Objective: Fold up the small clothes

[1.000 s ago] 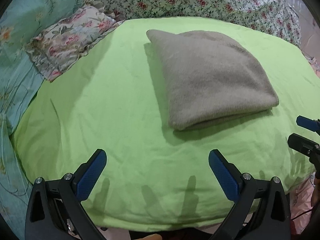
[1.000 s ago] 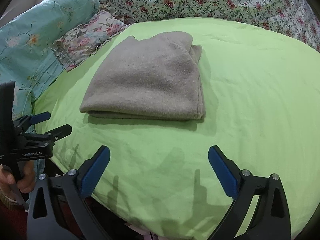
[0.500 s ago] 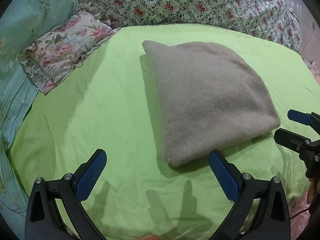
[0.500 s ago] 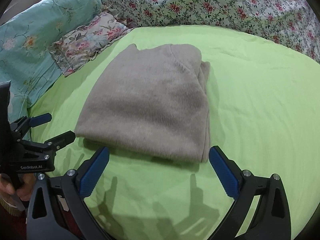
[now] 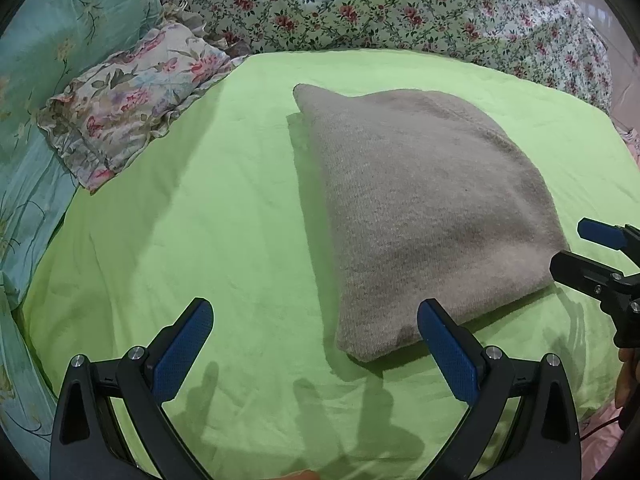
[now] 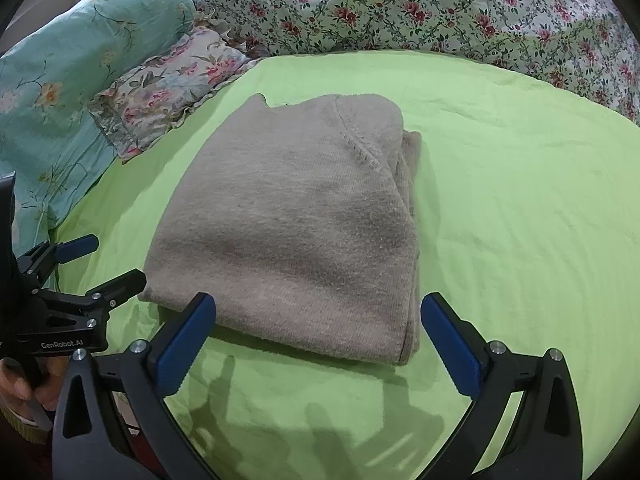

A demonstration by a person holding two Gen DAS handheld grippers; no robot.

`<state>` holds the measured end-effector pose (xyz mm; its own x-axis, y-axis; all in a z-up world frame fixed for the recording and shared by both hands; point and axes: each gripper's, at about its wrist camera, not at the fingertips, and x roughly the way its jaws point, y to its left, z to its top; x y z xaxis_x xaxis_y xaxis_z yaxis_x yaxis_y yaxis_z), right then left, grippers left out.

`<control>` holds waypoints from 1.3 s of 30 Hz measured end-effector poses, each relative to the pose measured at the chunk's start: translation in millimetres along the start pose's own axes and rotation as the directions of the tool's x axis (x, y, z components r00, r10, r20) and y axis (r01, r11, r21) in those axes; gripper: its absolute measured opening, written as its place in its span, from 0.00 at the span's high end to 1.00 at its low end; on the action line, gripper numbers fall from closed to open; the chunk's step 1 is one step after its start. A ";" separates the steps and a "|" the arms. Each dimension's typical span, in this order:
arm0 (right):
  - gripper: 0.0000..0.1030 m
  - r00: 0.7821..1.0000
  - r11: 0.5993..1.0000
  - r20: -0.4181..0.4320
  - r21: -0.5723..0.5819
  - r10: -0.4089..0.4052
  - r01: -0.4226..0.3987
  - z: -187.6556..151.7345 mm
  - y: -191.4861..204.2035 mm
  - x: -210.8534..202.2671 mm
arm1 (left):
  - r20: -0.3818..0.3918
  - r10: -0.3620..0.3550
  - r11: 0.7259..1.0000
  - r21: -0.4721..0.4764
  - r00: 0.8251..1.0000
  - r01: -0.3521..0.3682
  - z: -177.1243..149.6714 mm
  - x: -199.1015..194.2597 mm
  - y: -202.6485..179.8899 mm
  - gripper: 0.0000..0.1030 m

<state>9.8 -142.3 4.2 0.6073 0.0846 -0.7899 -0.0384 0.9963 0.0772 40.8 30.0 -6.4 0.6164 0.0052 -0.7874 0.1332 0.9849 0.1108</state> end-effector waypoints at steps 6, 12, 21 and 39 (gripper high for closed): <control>0.01 1.000 1.000 0.002 0.012 -0.005 0.005 1.4 -6.0 -1.0 | 0.010 -0.002 1.000 0.003 1.000 0.002 2.3 -1.5 -1.4 0.01; 0.01 1.000 1.000 0.003 0.026 -0.004 0.004 2.4 -10.2 -0.9 | 0.008 -0.005 1.000 0.008 1.000 0.005 2.0 -2.1 -6.0 0.01; 0.01 1.000 0.999 -0.005 0.037 -0.002 0.003 6.0 -12.9 3.2 | 0.003 -0.007 1.000 0.004 1.000 0.007 3.0 -1.1 -8.3 0.01; 0.01 1.000 0.999 -0.002 0.040 -0.001 0.001 10.2 -14.2 2.9 | 0.015 -0.013 1.000 0.011 1.000 0.013 7.7 -3.7 -7.5 0.01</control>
<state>20.3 -156.3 7.1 0.6058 0.0841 -0.7911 -0.0061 0.9949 0.1011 43.5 21.3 0.4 0.6260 -0.0100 -0.7798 0.1496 0.9829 0.1075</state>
